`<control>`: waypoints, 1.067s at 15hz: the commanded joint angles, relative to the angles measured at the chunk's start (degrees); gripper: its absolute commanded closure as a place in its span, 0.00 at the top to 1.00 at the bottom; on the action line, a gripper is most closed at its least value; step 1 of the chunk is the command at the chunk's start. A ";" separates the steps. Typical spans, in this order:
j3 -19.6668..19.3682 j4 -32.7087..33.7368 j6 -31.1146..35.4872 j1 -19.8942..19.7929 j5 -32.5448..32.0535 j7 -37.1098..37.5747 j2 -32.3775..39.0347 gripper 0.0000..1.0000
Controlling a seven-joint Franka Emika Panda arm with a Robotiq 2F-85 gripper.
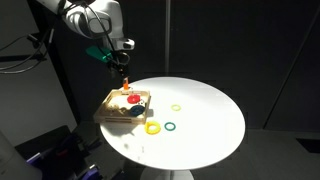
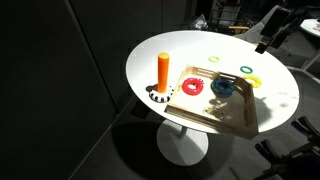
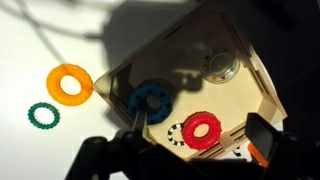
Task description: Put the blue ring on the table.
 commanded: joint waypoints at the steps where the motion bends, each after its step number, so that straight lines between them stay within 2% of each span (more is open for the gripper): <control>1: 0.44 0.98 4.09 -1.07 -1.87 3.66 2.60 1.00; 8: 0.37 2.93 12.53 -1.07 -1.49 2.66 11.35 1.00; 16: 0.75 7.62 13.78 -1.17 -2.79 1.02 22.87 1.00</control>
